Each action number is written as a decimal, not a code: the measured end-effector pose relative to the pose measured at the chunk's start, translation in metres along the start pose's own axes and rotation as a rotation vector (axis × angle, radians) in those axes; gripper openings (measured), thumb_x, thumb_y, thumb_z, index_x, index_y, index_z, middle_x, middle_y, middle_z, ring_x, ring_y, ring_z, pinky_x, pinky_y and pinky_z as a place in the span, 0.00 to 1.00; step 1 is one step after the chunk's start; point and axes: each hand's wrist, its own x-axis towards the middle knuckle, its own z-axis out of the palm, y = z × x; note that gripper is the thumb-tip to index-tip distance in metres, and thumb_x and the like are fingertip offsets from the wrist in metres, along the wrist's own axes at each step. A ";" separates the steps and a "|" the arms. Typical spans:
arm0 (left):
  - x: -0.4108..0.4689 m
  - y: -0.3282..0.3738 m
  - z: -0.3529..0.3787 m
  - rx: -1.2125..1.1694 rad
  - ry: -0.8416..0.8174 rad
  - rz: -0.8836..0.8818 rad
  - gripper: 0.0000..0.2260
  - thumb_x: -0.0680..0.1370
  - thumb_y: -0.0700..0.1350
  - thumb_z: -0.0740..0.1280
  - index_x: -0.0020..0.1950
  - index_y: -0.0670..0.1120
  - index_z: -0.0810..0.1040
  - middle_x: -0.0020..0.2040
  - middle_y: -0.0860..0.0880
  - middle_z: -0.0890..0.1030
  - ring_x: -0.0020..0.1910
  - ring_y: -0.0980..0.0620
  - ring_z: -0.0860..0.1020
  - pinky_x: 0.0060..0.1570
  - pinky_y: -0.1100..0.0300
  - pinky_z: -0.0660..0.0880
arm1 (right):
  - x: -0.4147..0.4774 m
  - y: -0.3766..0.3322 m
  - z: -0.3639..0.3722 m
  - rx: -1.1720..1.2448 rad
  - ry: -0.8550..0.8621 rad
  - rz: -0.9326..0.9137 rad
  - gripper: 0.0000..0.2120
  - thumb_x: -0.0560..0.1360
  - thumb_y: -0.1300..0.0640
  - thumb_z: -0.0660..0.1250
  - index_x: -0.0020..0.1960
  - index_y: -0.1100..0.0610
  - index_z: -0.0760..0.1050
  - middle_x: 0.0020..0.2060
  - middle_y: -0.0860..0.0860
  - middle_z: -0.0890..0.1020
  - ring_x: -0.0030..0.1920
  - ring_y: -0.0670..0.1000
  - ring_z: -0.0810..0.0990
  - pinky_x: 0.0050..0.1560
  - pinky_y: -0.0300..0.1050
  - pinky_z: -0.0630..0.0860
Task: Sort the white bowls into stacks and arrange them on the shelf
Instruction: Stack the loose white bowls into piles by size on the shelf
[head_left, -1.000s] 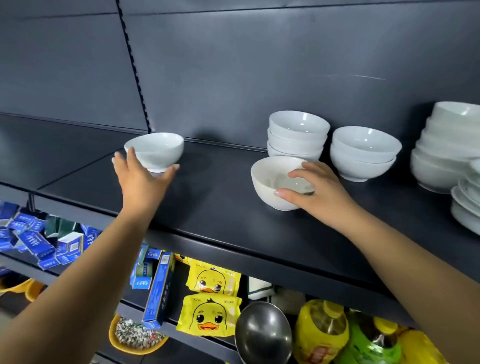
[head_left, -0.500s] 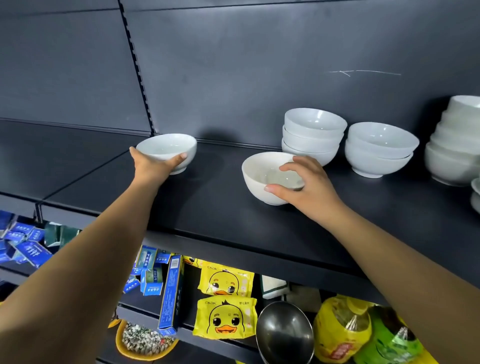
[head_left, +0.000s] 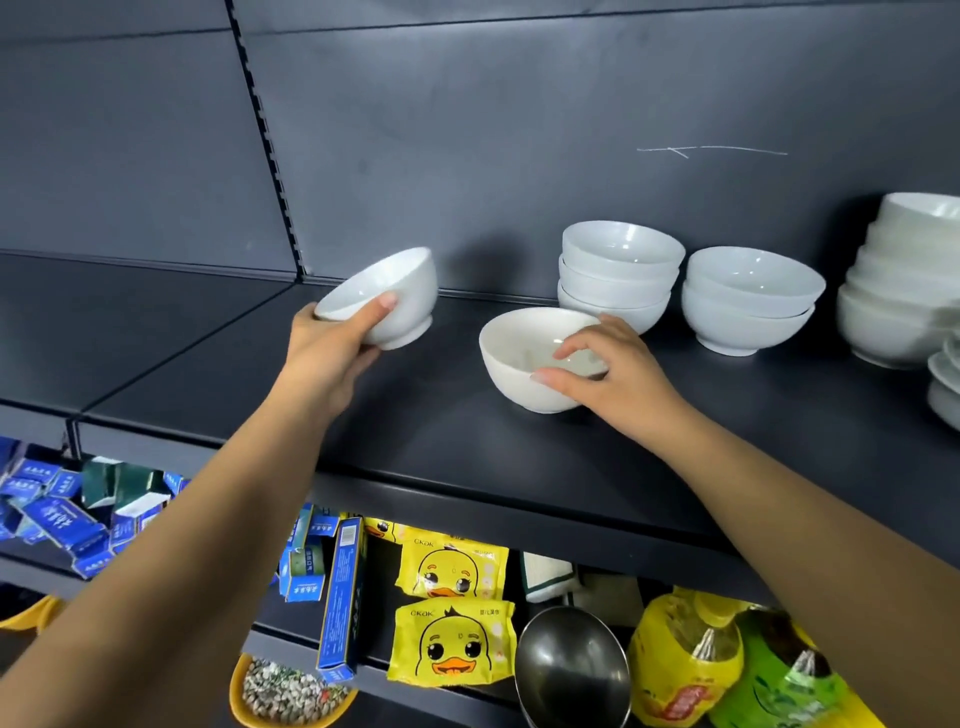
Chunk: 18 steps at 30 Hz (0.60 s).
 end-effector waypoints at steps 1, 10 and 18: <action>-0.010 0.007 0.008 0.003 -0.058 0.035 0.24 0.70 0.45 0.73 0.62 0.42 0.70 0.60 0.48 0.77 0.54 0.54 0.79 0.50 0.59 0.77 | 0.000 -0.002 -0.004 0.075 -0.014 0.022 0.12 0.68 0.48 0.71 0.48 0.51 0.75 0.57 0.48 0.74 0.60 0.43 0.68 0.54 0.28 0.61; -0.066 0.052 0.119 0.029 -0.600 0.217 0.36 0.54 0.48 0.76 0.60 0.42 0.70 0.52 0.47 0.80 0.48 0.52 0.82 0.43 0.59 0.79 | -0.001 -0.028 -0.093 0.510 0.126 -0.168 0.16 0.70 0.59 0.67 0.54 0.46 0.68 0.53 0.40 0.75 0.54 0.34 0.75 0.51 0.28 0.71; -0.065 0.051 0.226 0.284 -0.866 0.268 0.27 0.62 0.41 0.79 0.55 0.48 0.71 0.50 0.55 0.78 0.50 0.59 0.79 0.48 0.64 0.77 | -0.014 0.034 -0.161 0.493 0.290 -0.079 0.24 0.72 0.66 0.67 0.65 0.55 0.68 0.59 0.46 0.76 0.57 0.38 0.76 0.56 0.32 0.72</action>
